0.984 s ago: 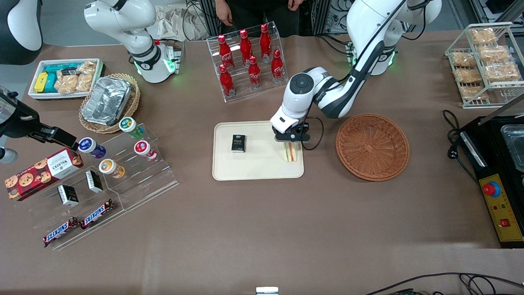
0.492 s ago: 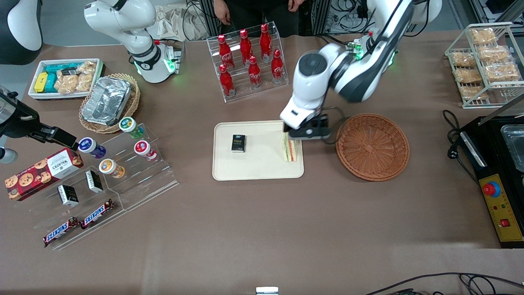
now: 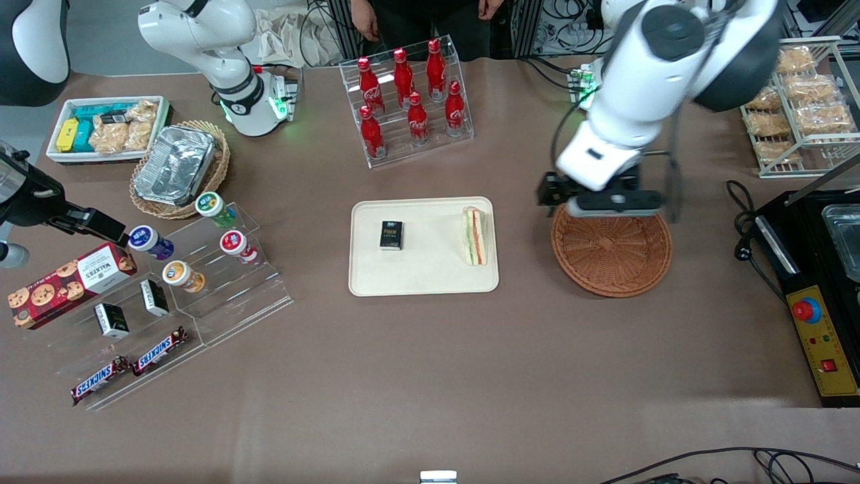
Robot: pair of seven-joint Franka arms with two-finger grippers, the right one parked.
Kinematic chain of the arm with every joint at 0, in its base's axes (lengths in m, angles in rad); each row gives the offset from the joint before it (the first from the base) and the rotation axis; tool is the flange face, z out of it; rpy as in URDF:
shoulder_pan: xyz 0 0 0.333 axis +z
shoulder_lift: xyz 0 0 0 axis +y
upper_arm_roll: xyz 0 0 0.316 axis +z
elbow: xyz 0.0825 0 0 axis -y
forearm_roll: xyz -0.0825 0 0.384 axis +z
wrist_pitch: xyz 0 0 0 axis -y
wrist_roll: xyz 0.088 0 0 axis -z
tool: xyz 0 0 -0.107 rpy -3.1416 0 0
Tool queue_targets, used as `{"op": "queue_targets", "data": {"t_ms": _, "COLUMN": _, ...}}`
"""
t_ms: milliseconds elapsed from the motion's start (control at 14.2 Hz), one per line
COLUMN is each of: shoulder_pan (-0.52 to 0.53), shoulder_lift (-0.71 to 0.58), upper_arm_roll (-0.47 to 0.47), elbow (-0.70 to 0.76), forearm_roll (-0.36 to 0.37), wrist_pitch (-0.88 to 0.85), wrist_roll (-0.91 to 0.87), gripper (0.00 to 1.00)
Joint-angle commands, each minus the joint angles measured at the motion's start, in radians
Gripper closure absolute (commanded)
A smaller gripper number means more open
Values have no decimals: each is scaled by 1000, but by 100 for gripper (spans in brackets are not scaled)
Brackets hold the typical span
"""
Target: Place sandwich from basket to tray
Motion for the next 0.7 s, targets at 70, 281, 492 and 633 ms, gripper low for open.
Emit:
{"op": "queue_targets", "data": {"t_ms": 70, "shoulder_pan": 102, "shoulder_lift": -97, "upper_arm_roll": -12, "elbow": -13, "forearm_roll": 12, "wrist_pitch": -129, "wrist_roll": 159, "gripper": 0}}
{"op": "queue_targets", "data": {"t_ms": 281, "shoulder_pan": 100, "shoulder_lift": -166, "upper_arm_roll": 95, "elbow": -10, "forearm_roll": 10, "wrist_pitch": -200, "wrist_roll": 321, "gripper": 0}}
{"op": "queue_targets", "data": {"t_ms": 492, "shoulder_pan": 77, "shoulder_lift": -178, "upper_arm_roll": 158, "elbow": 13, "forearm_roll": 10, "wrist_pitch": -202, "wrist_roll": 408, "gripper": 0}}
{"op": "queue_targets", "data": {"t_ms": 633, "shoulder_pan": 73, "shoulder_lift": -157, "upper_arm_roll": 163, "elbow": 61, "forearm_roll": 12, "wrist_pitch": -203, "wrist_roll": 422, "gripper": 0}}
